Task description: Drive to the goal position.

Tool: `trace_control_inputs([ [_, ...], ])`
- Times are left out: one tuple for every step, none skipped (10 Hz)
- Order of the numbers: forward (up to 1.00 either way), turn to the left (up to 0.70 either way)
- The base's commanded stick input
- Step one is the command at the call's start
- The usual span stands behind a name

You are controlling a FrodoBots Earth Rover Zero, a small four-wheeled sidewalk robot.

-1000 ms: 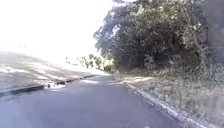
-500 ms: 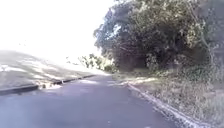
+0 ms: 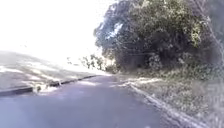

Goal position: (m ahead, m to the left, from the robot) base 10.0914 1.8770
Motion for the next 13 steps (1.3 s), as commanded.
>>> trace_control_inputs([
  [0.7,0.14],
  [0.7,0.14],
  [0.7,0.14],
  [0.7,0.0],
  [0.7,0.0],
  [0.7,0.0],
  [0.7,0.0],
  [0.7,0.0],
  [0.7,0.0],
  [0.7,0.14],
  [0.7,0.14],
  [0.7,0.09],
  [0.7,0.0],
])
